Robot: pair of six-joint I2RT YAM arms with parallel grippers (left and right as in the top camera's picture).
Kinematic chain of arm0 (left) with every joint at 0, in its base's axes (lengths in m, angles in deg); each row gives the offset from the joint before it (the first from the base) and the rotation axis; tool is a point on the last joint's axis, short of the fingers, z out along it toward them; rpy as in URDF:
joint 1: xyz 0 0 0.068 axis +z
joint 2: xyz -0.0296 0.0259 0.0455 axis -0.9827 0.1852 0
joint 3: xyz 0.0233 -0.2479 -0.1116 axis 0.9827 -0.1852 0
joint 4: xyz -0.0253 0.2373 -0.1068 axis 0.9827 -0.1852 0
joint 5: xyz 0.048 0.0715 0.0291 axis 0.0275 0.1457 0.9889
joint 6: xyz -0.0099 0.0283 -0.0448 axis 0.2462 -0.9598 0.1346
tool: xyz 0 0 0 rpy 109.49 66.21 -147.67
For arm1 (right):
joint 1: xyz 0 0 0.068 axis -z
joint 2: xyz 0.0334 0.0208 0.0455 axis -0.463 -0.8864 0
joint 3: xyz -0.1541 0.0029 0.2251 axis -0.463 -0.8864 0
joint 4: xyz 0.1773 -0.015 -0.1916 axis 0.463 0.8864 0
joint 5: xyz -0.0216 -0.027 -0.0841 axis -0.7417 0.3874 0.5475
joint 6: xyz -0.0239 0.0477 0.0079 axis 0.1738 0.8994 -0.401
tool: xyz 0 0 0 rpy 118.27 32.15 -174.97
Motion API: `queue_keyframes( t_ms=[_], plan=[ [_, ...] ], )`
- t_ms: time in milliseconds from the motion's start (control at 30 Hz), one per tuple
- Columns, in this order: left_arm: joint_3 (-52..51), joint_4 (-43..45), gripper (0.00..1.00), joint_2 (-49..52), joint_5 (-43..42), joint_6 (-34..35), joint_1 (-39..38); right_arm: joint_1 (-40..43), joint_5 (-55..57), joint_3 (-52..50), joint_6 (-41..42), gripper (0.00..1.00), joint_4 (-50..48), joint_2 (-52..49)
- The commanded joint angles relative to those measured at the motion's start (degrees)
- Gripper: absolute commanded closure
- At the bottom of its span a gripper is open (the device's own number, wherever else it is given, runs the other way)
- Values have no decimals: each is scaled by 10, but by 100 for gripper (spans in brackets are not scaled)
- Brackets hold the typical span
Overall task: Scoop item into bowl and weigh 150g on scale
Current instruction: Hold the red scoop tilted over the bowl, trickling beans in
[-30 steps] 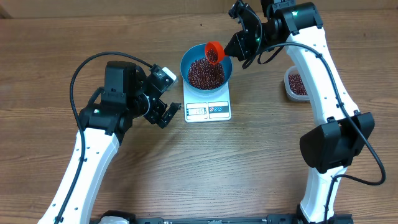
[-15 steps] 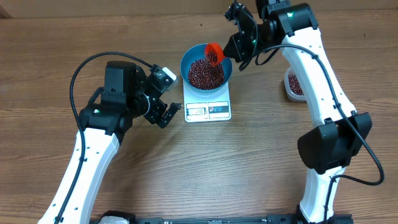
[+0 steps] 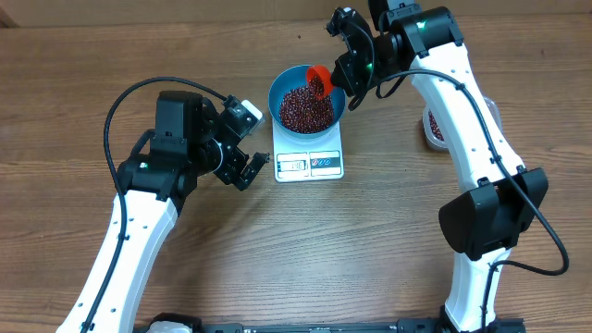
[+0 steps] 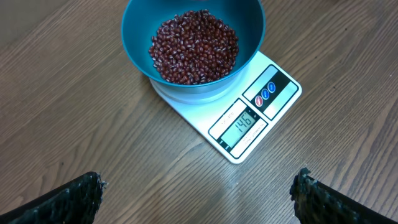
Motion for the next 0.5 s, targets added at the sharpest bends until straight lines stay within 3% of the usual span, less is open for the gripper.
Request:
queue_keyframes(
  t_ms=[0, 467],
  plan=[
    [13, 0, 1, 3, -10, -7, 2, -8, 3, 22, -12, 96, -3, 11],
    [13, 0, 0, 3, -10, -7, 2, -10, 38, 22, -40, 96, 2, 11]
  ],
)
